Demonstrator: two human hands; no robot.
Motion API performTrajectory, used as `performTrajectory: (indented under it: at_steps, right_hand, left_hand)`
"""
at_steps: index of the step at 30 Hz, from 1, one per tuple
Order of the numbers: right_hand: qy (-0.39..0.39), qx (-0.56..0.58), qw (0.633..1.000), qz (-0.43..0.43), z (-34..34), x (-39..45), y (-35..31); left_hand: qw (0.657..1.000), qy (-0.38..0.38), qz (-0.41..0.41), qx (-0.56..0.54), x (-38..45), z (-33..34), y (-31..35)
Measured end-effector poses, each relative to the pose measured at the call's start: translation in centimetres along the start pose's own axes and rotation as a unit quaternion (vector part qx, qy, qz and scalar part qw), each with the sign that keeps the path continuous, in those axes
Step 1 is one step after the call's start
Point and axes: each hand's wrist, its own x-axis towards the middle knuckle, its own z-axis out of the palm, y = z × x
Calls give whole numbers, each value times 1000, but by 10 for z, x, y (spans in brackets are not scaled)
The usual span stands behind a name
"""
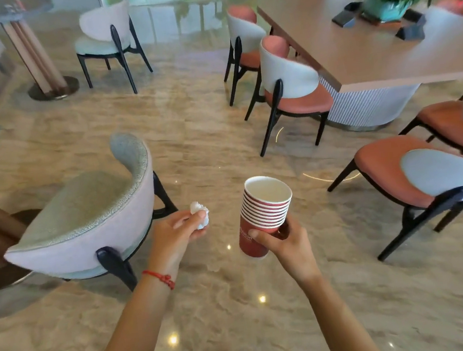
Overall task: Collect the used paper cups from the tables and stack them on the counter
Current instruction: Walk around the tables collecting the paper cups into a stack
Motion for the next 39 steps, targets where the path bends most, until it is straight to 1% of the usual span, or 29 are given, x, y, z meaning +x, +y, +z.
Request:
performTrajectory:
  at_steps: [4, 7, 12, 22, 28, 32, 37, 39]
  right_hand:
    - [19, 2, 1000, 3, -4, 64, 0]
    - [19, 13, 1000, 5, -6, 120, -2]
    - [14, 18, 1000, -17, -13, 223, -11]
    - [-37, 19, 999, -24, -6, 426, -41]
    - [-68, 14, 998, -8, 14, 532, -47]
    - [-80, 14, 996, -24, 38, 613, -52]
    - [-108, 1, 994, -28, 79, 717, -71]
    - [-107, -4, 994, -31, 95, 757, -81]
  left_hand:
    - [1000, 1, -6, 0, 60, 21, 8]
    - [1000, -8, -4, 13, 108, 40, 14]
    - [1000, -8, 0, 21, 196, 72, 31]
    - [1000, 25, 4, -9, 373, 131, 88]
    - [999, 43, 1, -22, 469, 139, 99]
    - [999, 45, 14, -20, 546, 141, 110]
    - [996, 80, 27, -37, 647, 143, 143]
    - [995, 83, 33, -37, 684, 143, 158]
